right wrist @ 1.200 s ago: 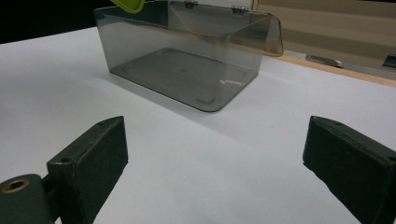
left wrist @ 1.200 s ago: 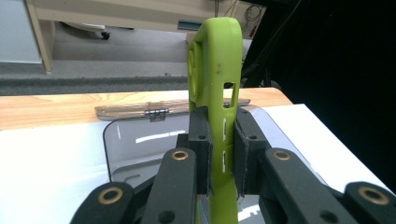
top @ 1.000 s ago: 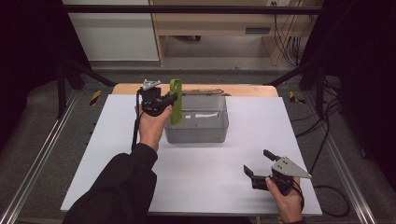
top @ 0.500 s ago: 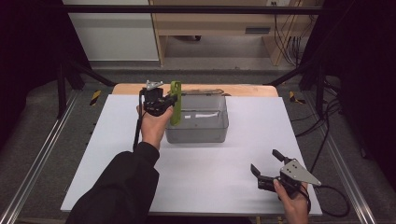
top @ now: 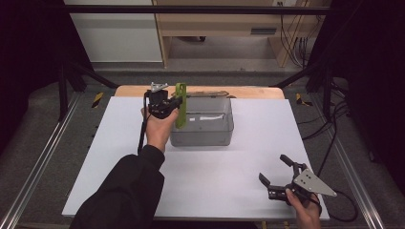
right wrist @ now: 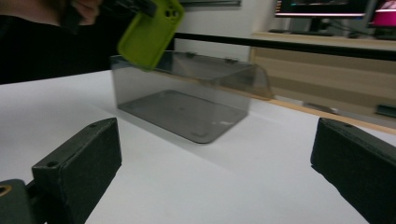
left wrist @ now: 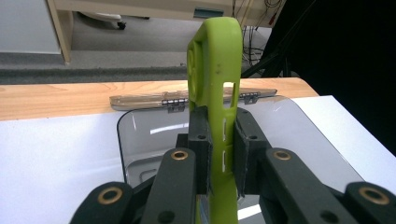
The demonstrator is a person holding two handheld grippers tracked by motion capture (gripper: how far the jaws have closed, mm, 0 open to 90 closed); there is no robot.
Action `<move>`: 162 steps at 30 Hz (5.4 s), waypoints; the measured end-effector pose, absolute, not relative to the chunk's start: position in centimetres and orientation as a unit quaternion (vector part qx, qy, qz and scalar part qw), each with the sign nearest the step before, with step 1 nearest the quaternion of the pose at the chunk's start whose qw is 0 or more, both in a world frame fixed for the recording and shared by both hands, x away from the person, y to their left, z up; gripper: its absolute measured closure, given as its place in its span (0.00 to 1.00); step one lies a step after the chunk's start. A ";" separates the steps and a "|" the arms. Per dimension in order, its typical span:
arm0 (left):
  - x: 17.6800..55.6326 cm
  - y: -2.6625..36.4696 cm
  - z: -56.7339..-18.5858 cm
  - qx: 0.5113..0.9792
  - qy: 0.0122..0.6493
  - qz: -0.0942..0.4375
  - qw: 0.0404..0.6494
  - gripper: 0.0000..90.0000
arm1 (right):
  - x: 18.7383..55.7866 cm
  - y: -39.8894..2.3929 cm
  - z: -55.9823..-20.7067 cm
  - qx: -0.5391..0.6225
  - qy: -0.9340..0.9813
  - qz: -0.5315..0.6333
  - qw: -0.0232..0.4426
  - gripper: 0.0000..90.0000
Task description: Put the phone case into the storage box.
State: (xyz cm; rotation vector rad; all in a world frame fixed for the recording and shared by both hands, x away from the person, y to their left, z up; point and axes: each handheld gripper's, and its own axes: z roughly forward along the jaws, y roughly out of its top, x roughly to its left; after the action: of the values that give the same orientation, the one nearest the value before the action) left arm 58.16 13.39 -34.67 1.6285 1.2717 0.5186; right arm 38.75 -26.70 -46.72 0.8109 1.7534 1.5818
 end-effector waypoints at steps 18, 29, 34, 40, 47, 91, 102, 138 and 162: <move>58.4 13.4 -35.2 0.686 0.517 0.214 0.466 0.88 | 38.9 -25.2 -47.2 0.296 0.700 0.586 0.280 0.03; 58.6 13.9 -36.6 0.683 0.526 0.226 0.453 0.88 | 38.9 -24.7 -47.3 0.297 0.715 0.572 0.273 0.03; 58.6 13.9 -36.6 0.691 0.517 0.241 0.443 0.88 | 38.9 -24.8 -47.3 0.300 0.712 0.573 0.273 0.03; 58.6 14.1 -36.9 0.693 0.513 0.249 0.441 0.88 | 38.9 -25.0 -47.3 0.307 0.708 0.572 0.277 0.03; 58.4 14.2 -37.4 0.699 0.509 0.258 0.431 0.88 | 38.9 -24.9 -47.3 0.308 0.708 0.573 0.274 0.03; 58.9 14.3 -39.4 0.705 0.533 0.208 0.419 0.88 | 39.0 -25.3 -47.5 0.316 0.711 0.570 0.264 0.03; 58.9 14.2 -39.5 0.706 0.536 0.204 0.415 0.88 | 39.0 -25.2 -47.6 0.314 0.714 0.567 0.264 0.03; 59.0 13.9 -39.4 0.704 0.548 0.209 0.400 0.85 | 39.2 -25.1 -47.7 0.320 0.719 0.560 0.259 0.03; 59.3 13.3 -40.0 0.713 0.533 0.230 0.393 0.81 | 39.3 -24.9 -47.8 0.320 0.724 0.556 0.256 0.03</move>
State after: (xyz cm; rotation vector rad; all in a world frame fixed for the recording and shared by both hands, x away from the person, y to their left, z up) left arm 59.32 13.35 -39.99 1.8097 1.3518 0.5839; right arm 39.29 -24.91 -47.79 0.8681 1.9647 1.5084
